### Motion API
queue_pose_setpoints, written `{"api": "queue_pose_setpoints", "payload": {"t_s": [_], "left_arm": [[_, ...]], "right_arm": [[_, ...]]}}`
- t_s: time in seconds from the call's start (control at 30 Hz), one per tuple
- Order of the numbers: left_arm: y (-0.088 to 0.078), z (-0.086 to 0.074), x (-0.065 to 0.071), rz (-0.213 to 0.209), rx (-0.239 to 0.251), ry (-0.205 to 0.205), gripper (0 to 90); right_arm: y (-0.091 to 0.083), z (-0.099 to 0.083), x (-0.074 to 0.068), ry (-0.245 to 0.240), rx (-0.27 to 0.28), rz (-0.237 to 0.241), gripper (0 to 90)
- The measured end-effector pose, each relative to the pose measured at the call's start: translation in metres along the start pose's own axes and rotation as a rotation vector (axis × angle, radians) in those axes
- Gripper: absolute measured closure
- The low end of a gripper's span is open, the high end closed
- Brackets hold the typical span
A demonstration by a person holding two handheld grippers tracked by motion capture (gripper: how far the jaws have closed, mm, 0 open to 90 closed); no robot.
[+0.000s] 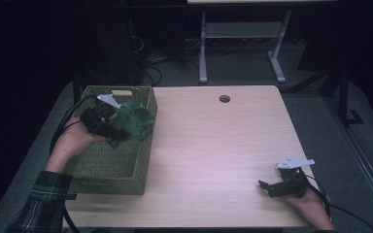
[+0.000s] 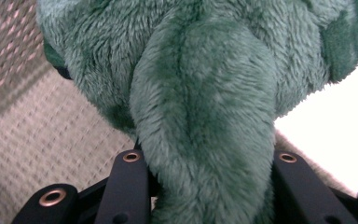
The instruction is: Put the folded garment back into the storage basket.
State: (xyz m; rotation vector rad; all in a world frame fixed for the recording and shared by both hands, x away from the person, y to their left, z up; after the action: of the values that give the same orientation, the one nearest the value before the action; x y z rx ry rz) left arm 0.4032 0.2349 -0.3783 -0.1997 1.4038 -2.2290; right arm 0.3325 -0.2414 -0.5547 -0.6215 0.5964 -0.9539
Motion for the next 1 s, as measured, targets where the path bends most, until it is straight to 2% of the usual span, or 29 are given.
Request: {"api": "queue_pose_setpoints", "payload": {"t_s": [0.3, 0.43, 0.53, 0.8, 1.0], "left_arm": [[0.009, -0.041, -0.015, 0.027, -0.024, -0.076, 63.3], [0.018, -0.062, -0.022, 0.04, -0.031, -0.124, 63.3], [0.028, -0.075, -0.024, 0.035, -0.048, -0.146, 63.3], [0.051, -0.096, -0.029, 0.048, -0.085, -0.169, 63.3], [0.065, -0.104, -0.028, 0.05, -0.101, -0.171, 63.2]], "right_arm": [[0.0, 0.0, 0.0, 0.001, 0.001, -0.001, 0.7], [0.0, 0.0, 0.0, 0.002, 0.0, -0.001, 0.7], [0.0, 0.0, 0.0, 0.002, 0.001, -0.001, 0.7], [0.0, 0.0, 0.0, 0.002, 0.001, -0.001, 0.7], [0.0, 0.0, 0.0, 0.002, 0.001, -0.001, 0.8]]}}
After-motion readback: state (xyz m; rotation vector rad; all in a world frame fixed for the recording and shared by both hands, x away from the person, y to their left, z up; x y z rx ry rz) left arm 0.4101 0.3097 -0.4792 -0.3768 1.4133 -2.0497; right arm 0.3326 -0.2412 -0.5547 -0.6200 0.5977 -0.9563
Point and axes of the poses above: each handheld gripper's, and its own axes: y roughly forward along the jaws, z roughly out of its top, x roughly to its right, the point moved 10 cm from there along y, roughly forward along the jaws, and after that the axes turned 13 degrees about y, right-handed, at the moved point
